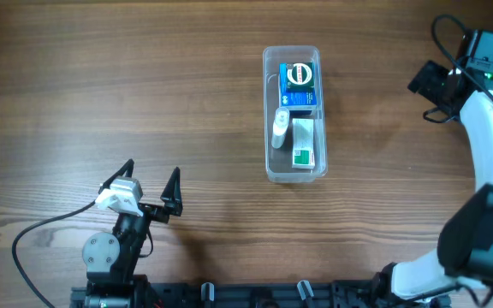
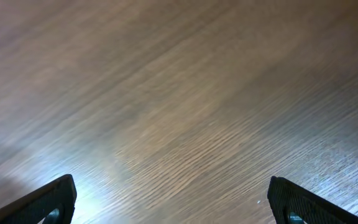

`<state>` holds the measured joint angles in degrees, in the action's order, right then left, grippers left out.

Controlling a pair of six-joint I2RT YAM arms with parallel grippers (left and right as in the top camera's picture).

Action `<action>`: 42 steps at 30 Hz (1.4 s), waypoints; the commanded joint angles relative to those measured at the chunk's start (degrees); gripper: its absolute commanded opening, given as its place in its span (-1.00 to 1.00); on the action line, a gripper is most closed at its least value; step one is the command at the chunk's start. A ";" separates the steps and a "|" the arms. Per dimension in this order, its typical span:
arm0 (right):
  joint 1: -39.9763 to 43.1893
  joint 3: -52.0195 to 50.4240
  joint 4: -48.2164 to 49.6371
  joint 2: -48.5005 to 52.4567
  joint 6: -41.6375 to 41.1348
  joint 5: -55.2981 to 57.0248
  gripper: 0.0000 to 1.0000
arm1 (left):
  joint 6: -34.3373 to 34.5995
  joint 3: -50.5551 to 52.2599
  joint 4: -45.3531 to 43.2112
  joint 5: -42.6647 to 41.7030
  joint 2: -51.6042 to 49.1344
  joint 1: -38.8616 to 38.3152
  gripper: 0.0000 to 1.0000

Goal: Pack container

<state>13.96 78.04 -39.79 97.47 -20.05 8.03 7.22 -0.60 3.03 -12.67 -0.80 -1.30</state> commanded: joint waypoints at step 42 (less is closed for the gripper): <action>-9.90 -72.52 35.45 -97.31 19.89 -15.41 0.99 | 0.55 0.28 0.24 0.55 0.63 0.57 0.99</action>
<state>3.64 7.11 -5.52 3.03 -0.10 -5.98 7.22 -0.60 3.03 -12.62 -0.67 -1.30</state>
